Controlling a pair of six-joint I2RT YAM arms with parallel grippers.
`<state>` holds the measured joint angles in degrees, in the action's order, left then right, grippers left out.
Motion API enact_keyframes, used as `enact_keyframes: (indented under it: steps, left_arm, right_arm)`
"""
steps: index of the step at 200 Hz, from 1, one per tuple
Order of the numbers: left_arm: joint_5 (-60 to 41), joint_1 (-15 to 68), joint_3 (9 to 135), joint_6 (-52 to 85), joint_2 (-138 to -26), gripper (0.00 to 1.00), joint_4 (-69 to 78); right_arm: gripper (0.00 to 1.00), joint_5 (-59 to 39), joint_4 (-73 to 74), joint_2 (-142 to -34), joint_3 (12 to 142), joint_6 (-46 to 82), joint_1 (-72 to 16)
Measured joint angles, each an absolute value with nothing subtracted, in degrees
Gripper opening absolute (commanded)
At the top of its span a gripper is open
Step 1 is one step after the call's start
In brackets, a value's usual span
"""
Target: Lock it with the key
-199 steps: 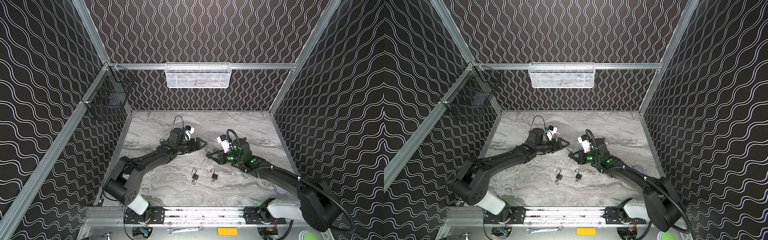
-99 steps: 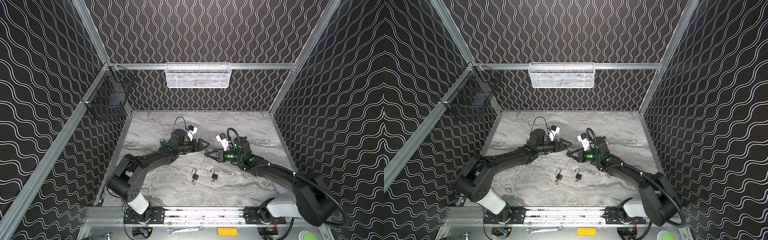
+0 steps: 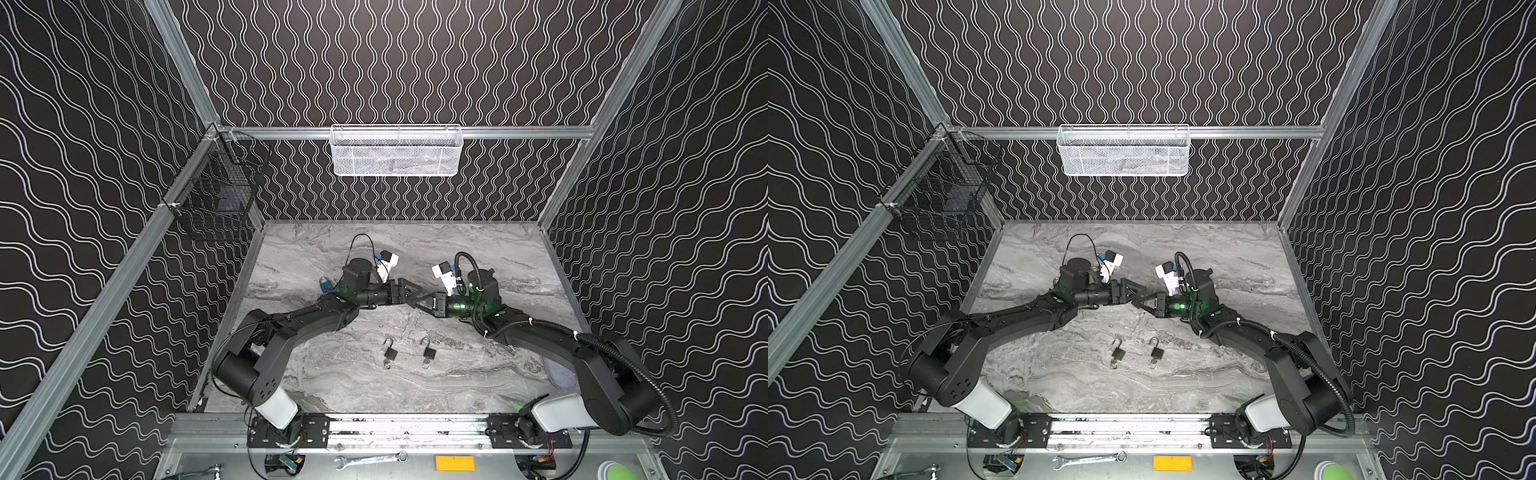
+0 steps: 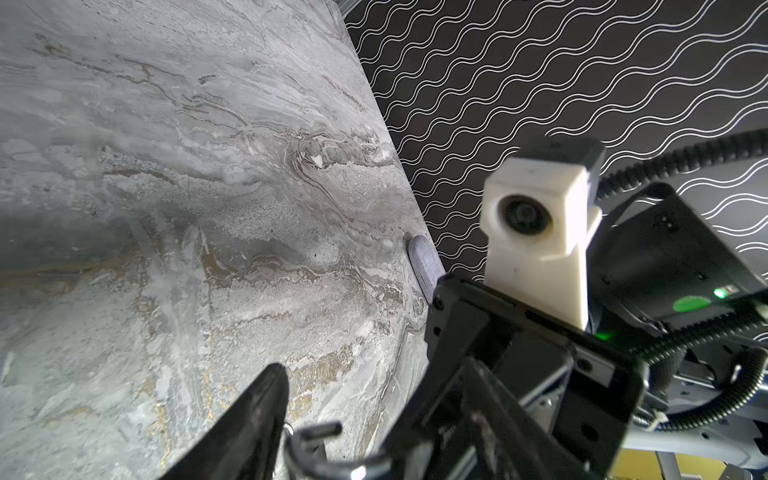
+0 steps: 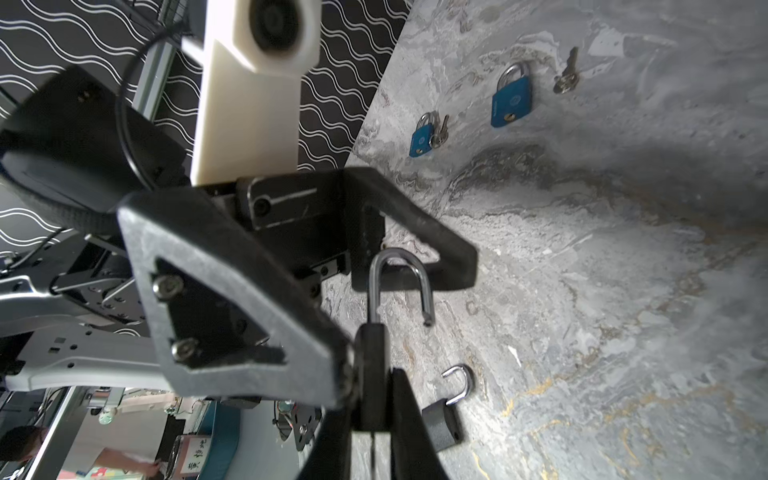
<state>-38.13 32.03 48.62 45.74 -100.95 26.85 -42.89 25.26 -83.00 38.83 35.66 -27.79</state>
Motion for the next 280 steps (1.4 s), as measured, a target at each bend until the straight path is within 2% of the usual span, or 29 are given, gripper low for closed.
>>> enact_keyframes:
  steps: [162,280]
  left_arm:
    - [-36.21,31.44,47.94,43.99,-99.33,0.50,22.55]
    - [-36.93,30.20,46.37,44.73,-99.55,0.32,24.45]
  right_arm:
    - [0.00,-43.72,24.84,-84.97,39.38,35.94,-26.65]
    - [0.00,-43.42,24.25,-84.58,39.24,35.09,-26.63]
